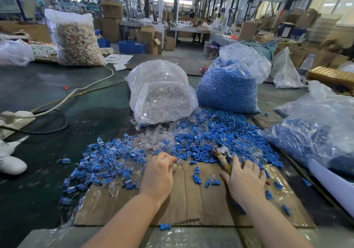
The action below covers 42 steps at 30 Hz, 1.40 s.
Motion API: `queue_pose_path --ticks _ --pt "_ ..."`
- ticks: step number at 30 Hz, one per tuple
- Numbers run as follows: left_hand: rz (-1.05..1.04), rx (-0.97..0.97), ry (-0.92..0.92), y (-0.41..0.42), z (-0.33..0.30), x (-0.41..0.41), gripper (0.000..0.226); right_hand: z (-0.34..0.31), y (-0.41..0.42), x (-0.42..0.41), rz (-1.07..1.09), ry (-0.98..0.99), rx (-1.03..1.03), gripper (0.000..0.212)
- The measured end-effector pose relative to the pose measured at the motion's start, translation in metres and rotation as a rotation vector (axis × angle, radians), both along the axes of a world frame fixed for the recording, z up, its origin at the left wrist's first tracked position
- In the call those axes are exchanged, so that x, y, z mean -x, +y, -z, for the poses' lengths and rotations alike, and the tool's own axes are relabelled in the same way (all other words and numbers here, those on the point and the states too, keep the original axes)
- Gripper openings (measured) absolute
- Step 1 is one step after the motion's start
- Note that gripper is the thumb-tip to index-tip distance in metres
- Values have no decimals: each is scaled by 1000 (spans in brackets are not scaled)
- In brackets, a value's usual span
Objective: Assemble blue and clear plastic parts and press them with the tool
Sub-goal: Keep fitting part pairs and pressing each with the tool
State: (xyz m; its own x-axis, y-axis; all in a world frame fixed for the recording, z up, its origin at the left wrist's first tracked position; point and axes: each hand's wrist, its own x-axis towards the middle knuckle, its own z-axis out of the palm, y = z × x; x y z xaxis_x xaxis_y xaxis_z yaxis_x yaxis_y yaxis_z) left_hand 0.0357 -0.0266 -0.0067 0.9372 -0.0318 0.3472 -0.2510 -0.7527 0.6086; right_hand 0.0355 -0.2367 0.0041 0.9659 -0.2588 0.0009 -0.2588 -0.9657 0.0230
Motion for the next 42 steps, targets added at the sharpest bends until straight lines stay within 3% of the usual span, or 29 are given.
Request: queue_pose_path --ticks 3,9,13,20,23,28,36,42 --pt "30 4 45 -14 4 0 31 -3 12 6 -106 -157 25 56" --pt "20 -163 144 -26 14 0 63 4 53 19 -422 -369 -176 20" --pt "19 -127 94 -25 18 2 42 17 63 17 -365 -250 -177 24" --pt "4 -52 20 -22 21 4 20 19 74 13 -320 -293 -234 19" --pt "-23 -74 56 -23 23 4 38 22 77 14 -315 -328 -259 17" --pt "101 -321 114 -22 26 1 68 27 76 16 -276 -395 -328 19" --pt "72 -193 6 -22 26 4 33 30 73 15 -197 -461 -434 16" --pt "156 -294 93 -23 27 0 52 28 72 16 -161 -511 -487 12"
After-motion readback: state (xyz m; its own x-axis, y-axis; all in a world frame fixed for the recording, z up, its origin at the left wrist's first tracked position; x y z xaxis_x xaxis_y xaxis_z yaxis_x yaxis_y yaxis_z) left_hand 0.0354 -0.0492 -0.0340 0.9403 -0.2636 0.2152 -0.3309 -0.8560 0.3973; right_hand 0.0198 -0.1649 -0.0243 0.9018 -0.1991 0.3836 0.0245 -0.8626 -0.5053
